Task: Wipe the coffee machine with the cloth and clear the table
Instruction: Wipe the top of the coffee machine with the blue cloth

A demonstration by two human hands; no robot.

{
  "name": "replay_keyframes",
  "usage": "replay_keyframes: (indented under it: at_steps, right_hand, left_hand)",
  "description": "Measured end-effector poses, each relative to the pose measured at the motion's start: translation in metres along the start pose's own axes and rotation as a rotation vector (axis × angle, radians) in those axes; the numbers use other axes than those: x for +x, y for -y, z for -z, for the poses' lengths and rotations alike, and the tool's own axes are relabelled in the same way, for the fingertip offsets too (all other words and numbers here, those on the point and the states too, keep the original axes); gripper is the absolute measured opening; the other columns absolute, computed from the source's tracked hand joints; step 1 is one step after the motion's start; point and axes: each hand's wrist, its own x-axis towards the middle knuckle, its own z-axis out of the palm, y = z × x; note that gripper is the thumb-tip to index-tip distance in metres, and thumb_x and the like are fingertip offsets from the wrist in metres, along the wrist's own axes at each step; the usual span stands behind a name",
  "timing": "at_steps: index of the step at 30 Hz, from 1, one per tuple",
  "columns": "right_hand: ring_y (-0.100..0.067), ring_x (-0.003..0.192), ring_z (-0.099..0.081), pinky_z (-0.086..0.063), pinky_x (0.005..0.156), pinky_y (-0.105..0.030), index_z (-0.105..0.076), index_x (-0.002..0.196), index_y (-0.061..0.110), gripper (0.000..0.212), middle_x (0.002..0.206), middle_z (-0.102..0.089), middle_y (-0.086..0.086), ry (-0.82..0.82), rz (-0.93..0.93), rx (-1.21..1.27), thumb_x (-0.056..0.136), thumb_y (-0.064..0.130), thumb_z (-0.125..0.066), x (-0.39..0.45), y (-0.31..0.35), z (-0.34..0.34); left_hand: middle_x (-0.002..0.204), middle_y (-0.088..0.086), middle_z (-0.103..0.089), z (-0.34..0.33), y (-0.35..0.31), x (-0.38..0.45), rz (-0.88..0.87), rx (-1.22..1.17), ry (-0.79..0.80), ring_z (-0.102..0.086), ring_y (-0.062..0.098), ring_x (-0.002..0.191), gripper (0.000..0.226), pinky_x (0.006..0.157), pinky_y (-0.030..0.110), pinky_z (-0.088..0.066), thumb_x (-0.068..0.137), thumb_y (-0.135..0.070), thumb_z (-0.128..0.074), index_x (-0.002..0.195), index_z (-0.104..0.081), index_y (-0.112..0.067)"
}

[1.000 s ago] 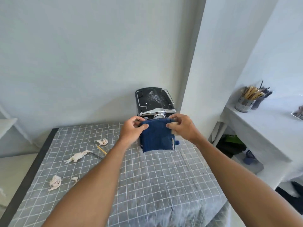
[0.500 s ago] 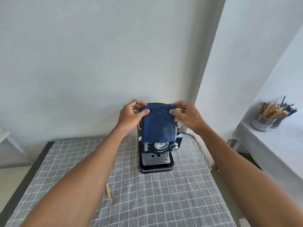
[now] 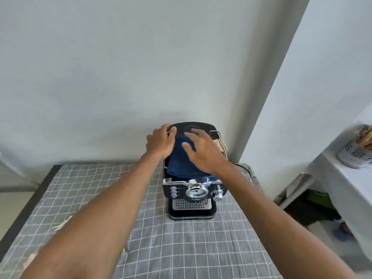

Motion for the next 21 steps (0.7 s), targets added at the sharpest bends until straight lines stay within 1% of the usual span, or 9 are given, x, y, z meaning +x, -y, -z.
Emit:
replay_keyframes:
  at_steps: [1,2,4,7,9,11,14,17,21]
  right_hand:
    - [-0.036,0.155,-0.019,-0.019,0.126,-0.045,-0.037,0.157,0.009,0.057,0.166,-0.024,-0.02,0.132,-0.009,-0.087,0.109,0.039,-0.039,-0.002,0.006,-0.012]
    - [-0.037,0.158,-0.004,-0.01,0.128,-0.05,-0.024,0.161,0.008,0.062,0.171,-0.008,-0.019,0.205,-0.019,-0.192,0.11,0.043,-0.03,-0.002,0.007,-0.024]
    - [-0.037,0.158,0.01,-0.002,0.128,-0.052,-0.01,0.164,0.008,0.067,0.172,0.008,-0.017,0.231,-0.029,-0.326,0.11,0.046,-0.021,0.006,0.001,-0.035]
    - [-0.037,0.158,0.013,-0.001,0.129,-0.05,-0.003,0.164,0.008,0.069,0.171,0.012,-0.016,0.224,-0.052,-0.352,0.109,0.047,-0.018,0.034,-0.01,-0.034]
    - [-0.037,0.157,0.016,0.002,0.128,-0.049,-0.001,0.164,0.006,0.069,0.171,0.013,-0.018,0.228,-0.079,-0.376,0.109,0.045,-0.018,0.053,-0.012,-0.033]
    - [-0.037,0.157,0.017,0.004,0.128,-0.049,0.0,0.163,0.004,0.07,0.17,0.014,-0.02,0.234,-0.088,-0.399,0.109,0.045,-0.018,0.059,-0.01,-0.036]
    - [-0.034,0.158,0.013,0.003,0.129,-0.049,-0.005,0.163,0.003,0.072,0.171,0.01,-0.019,0.217,-0.012,-0.406,0.107,0.048,-0.013,0.023,0.0,-0.036]
    - [-0.03,0.159,0.008,0.001,0.129,-0.047,-0.012,0.163,0.005,0.078,0.172,0.003,-0.014,0.23,0.064,-0.408,0.101,0.051,-0.002,-0.021,0.006,-0.031]
    - [-0.033,0.159,0.01,-0.001,0.13,-0.048,-0.004,0.163,0.004,0.068,0.172,0.008,-0.017,0.228,-0.024,-0.406,0.11,0.044,-0.019,0.016,-0.007,-0.03]
  left_hand:
    - [0.145,0.012,-0.057,-0.003,0.0,-0.001,0.036,-0.021,0.029,-0.05,0.04,0.132,0.072,0.112,0.048,-0.037,0.096,-0.068,-0.016,0.149,-0.046,-0.03]
    - [0.148,0.015,-0.053,-0.005,0.0,-0.003,0.055,-0.045,0.047,-0.048,0.041,0.135,0.065,0.113,0.047,-0.035,0.103,-0.06,-0.016,0.152,-0.043,-0.026]
    - [0.149,0.018,-0.052,-0.008,-0.002,-0.008,0.06,-0.099,0.053,-0.048,0.037,0.136,0.056,0.113,0.045,-0.034,0.111,-0.045,-0.015,0.151,-0.043,-0.018]
    - [0.157,0.015,-0.045,-0.01,0.002,-0.006,0.045,-0.164,0.048,-0.042,0.033,0.144,0.059,0.119,0.045,-0.031,0.111,-0.047,-0.012,0.158,-0.034,-0.017]
    - [0.166,0.01,-0.032,-0.012,0.005,-0.004,0.049,-0.216,0.065,-0.033,0.029,0.151,0.062,0.124,0.04,-0.024,0.11,-0.051,-0.013,0.164,-0.021,-0.021]
    - [0.169,0.006,-0.026,-0.015,0.01,-0.002,0.045,-0.256,0.063,-0.028,0.026,0.154,0.063,0.124,0.037,-0.02,0.109,-0.053,-0.014,0.165,-0.016,-0.024]
    - [0.169,0.003,-0.027,-0.017,0.014,-0.001,0.033,-0.307,0.056,-0.027,0.024,0.154,0.06,0.125,0.037,-0.019,0.11,-0.051,-0.015,0.165,-0.018,-0.026]
    - [0.167,0.002,-0.032,-0.02,0.013,0.0,0.022,-0.364,0.069,-0.031,0.021,0.152,0.054,0.119,0.027,-0.021,0.113,-0.041,-0.019,0.165,-0.02,-0.025]
    - [0.165,0.008,-0.034,-0.02,0.013,0.002,0.021,-0.37,0.08,-0.036,0.025,0.15,0.053,0.115,0.029,-0.027,0.113,-0.037,-0.021,0.165,-0.017,-0.028]
